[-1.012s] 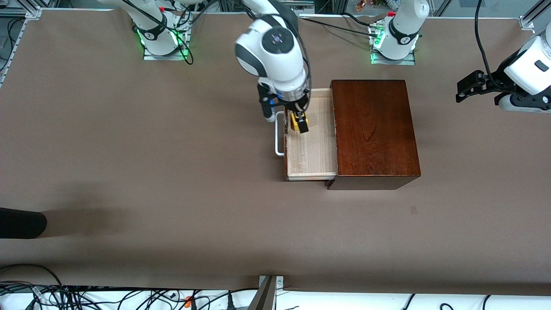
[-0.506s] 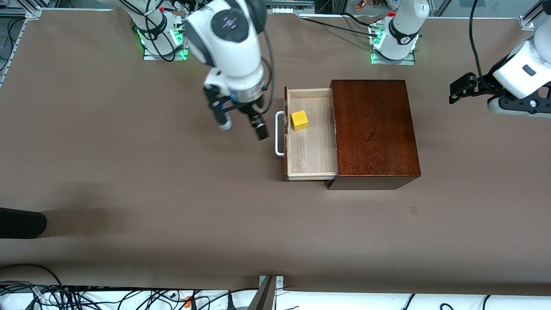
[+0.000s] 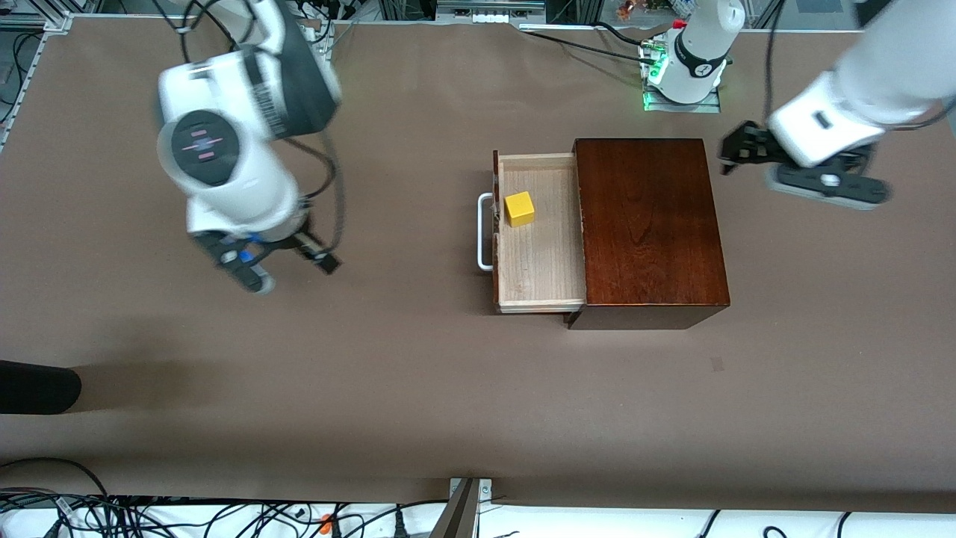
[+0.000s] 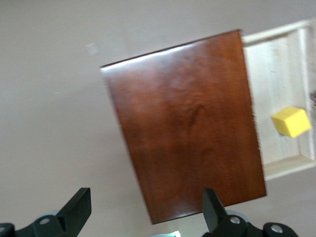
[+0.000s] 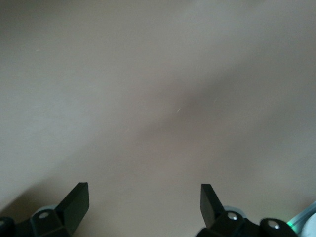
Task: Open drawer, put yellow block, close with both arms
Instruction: 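Withdraw the right gripper while the left gripper reaches the drawer handle, then push the drawer into the box with the left gripper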
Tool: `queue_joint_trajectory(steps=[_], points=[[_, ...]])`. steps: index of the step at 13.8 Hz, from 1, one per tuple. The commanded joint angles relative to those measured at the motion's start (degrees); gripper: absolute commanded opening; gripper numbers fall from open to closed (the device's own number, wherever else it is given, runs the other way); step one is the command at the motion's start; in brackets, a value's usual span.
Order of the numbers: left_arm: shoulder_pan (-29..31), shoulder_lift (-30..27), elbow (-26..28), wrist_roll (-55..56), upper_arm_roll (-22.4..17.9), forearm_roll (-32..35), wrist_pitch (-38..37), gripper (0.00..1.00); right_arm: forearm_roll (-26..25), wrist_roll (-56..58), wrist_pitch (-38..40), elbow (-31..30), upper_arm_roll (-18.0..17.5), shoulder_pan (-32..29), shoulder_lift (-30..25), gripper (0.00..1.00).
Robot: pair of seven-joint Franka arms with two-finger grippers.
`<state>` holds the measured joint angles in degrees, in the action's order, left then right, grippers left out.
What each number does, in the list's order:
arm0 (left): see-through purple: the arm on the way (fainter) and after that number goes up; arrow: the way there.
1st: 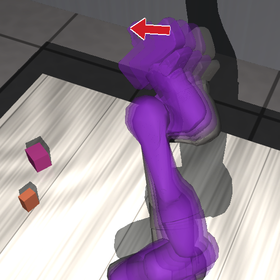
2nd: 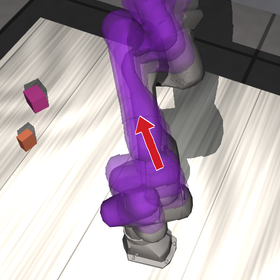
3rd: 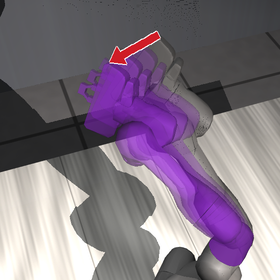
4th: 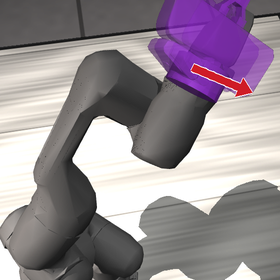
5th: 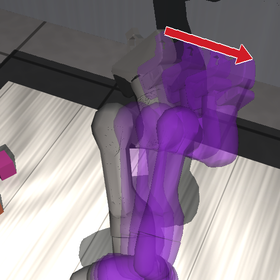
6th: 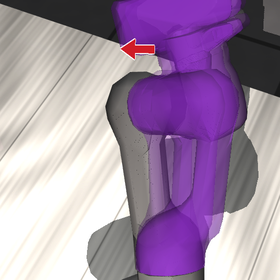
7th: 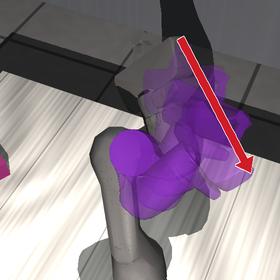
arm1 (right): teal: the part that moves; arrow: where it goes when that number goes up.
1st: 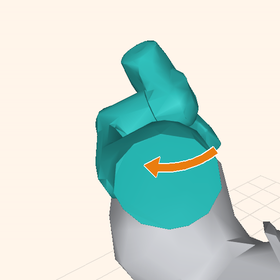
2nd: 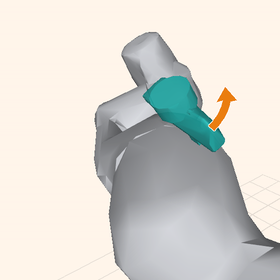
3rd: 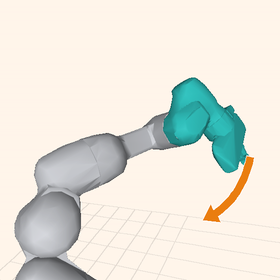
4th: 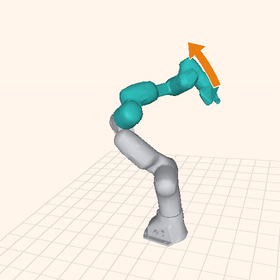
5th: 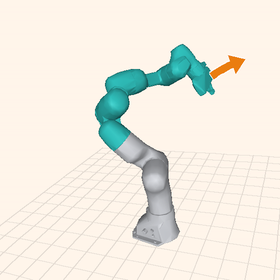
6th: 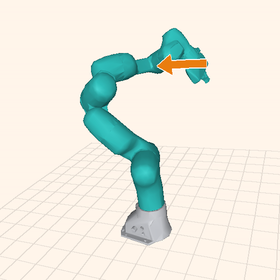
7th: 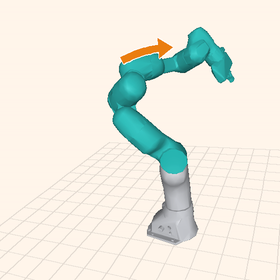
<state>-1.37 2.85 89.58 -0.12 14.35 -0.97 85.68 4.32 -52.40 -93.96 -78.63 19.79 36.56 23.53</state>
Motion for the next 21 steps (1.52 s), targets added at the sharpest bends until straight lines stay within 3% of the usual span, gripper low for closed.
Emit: queue_joint_trajectory(steps=[1, 4, 7, 9, 11, 12, 15, 21], points=[[-0.13, 3.72, -4.05, -1.02, 5.58, -2.01, -0.42, 1.0, 0.87, 13.94, 1.76, -2.05, 0.07, -3.67, -3.23, 1.0], [-1.0, 10.93, -8.96, -7.68, 12.09, -2.11, -0.25, 1.0, 0.78, 30.45, 1.67, -5.91, -1.68, -11.66, -7.35, 1.0], [-4.59, 15.95, -11.35, -19.88, 13.68, -2.11, 3.33, 1.0, -0.1, 49.09, 0.88, -8.11, -5.28, -20.71, -10.17, 1.0], [-9.42, 17.88, -11.09, -23.51, 13.51, -0.89, 8.08, 1.0, -0.54, 56.32, -1.21, -11.79, -10.18, -26.86, -13.58, 1.0], [-16.09, 19.99, -11.09, -25.62, 13.69, 6.2, 13.0, 1.0, -3.25, 56.7, -5.69, -18.98, -16.25, -32.32, -19.38, 1.0], [-19.26, 21.92, -11.09, -26.24, 13.6, 9.89, 15.11, 1.0, -3.18, 57.14, -5.36, -21.02, -17.06, -33.48, -21.32, 1.0], [-25.26, 28.15, -11.18, -26.33, 13.51, 16.68, 21.53, 1.0, -2.39, 57.23, -1.93, -21.39, -17.33, -35.85, -22.22, 1.0], [-27.28, 35.47, -11.36, -35.03, 13.33, 21.61, 26.82, 1.0, -0.98, 57.41, -1.68, -19.73, -17.69, -37.35, -23.71, 1.0]])
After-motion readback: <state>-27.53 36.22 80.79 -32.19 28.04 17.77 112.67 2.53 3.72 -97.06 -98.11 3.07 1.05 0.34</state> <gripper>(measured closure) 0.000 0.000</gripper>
